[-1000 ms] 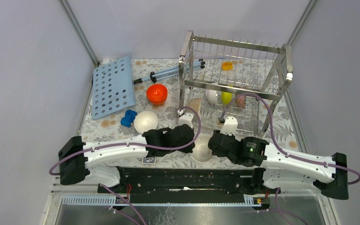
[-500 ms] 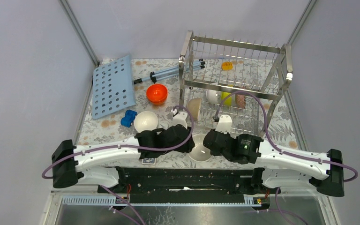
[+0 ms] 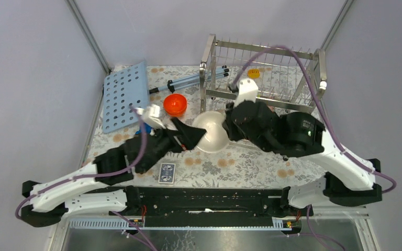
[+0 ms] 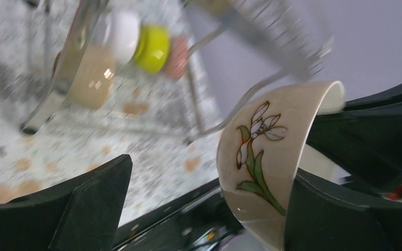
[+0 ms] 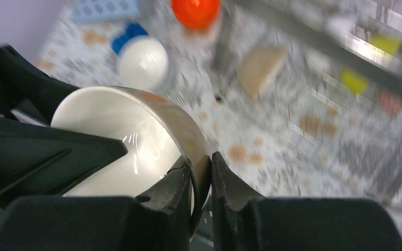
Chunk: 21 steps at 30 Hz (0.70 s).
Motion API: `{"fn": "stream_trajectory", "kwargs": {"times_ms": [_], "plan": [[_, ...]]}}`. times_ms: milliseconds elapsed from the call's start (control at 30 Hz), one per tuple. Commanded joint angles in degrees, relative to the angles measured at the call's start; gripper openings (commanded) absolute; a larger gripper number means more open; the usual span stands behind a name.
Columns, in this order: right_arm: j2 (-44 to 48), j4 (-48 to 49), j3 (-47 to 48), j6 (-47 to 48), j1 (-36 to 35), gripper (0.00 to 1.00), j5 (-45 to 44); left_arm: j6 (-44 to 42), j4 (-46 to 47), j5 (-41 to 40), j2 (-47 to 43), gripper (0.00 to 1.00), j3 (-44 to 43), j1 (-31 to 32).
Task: Unload the bowls from the dish rack
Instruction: Pick up the bowl from the center of the board, then place the bowl at the center of the board.
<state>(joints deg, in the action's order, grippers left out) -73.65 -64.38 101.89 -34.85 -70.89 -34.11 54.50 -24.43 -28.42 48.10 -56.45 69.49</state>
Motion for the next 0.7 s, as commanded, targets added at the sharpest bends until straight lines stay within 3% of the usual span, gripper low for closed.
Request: {"fn": "stream_trajectory", "kwargs": {"times_ms": [0,100,233,300,467,667], "plan": [[-5.3,-1.5,27.1,16.0,1.2,0.0,-20.0,-2.3,-12.7,-9.9,-8.3,0.99,1.7,-0.2],[-10.4,5.2,37.5,26.7,3.8,0.0,-25.8,-1.4,-12.7,-12.2,-12.6,0.99,3.3,-0.2],[-10.9,19.5,37.8,36.3,8.8,0.0,-27.8,-0.7,-14.2,-13.1,-13.7,0.99,3.5,-0.2],[-11.0,22.7,37.2,36.9,9.8,0.0,-26.0,-1.7,-14.3,-13.3,-13.6,0.99,2.9,-0.2],[-11.7,19.3,34.7,30.8,9.8,0.0,-23.1,-4.2,-12.1,-12.6,-13.5,0.99,1.6,-0.2],[-6.2,28.0,28.5,34.0,9.9,0.0,-28.3,-3.0,-13.2,-12.9,-13.8,0.99,1.7,-0.2]]}}
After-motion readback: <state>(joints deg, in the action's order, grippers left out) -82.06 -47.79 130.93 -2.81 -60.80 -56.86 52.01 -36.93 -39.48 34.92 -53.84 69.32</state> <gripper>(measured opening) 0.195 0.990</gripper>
